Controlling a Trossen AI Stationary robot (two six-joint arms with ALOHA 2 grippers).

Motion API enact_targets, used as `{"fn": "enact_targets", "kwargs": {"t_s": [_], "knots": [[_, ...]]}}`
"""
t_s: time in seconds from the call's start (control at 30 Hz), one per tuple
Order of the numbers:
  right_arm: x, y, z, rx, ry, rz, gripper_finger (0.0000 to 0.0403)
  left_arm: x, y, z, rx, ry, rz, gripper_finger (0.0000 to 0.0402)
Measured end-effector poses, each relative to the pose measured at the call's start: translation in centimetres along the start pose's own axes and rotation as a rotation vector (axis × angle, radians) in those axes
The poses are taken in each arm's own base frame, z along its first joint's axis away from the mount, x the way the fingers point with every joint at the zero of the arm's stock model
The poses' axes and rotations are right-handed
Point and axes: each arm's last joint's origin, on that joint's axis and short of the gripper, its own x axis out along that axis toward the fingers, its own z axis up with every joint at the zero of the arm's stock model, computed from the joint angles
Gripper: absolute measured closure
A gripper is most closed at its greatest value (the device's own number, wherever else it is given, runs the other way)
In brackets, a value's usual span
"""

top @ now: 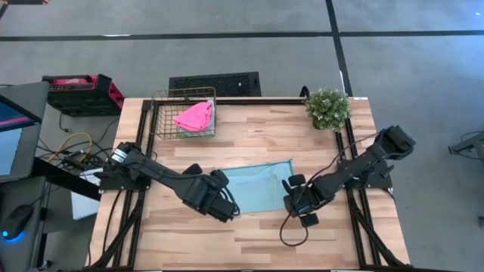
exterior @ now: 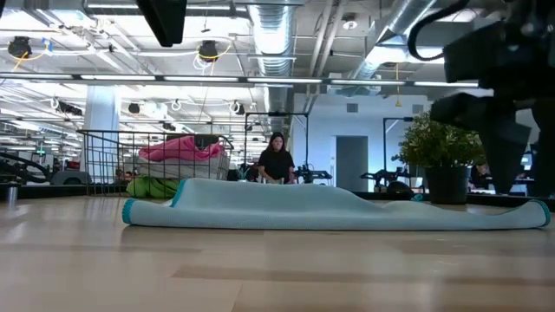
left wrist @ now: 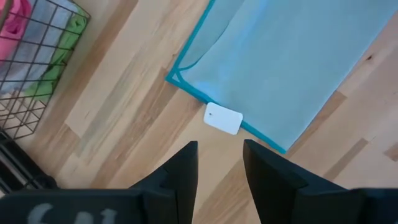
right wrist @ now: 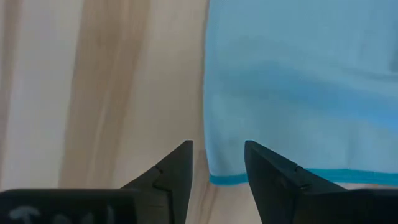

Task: Fold microfiber towels
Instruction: Fold the blue microfiber cloth

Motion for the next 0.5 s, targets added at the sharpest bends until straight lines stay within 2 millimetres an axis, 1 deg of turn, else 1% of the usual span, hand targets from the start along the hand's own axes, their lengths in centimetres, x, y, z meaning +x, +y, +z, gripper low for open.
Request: {"fn": "enact_targets", "kwargs": {"t_s": [0.17,0.33,0.5], "knots": [[1.3,-0.3,-0.9,0.005,-0.008,-0.008,0.0236,0.0,0.0,0.0,-0.006,0.012,-0.005,0.0281],[2.0,-0.5,-1.7,0.010,0.021,-0.016,0.0238,0.0,0.0,0.0,-0.006,0.012,-0.005,0.0281],[2.5,-0.9,-2.3,0.021,0.037,-0.020,0.0250,0.0,0.0,-0.1,-0.007,0.018,-0.006,0.0281]]}}
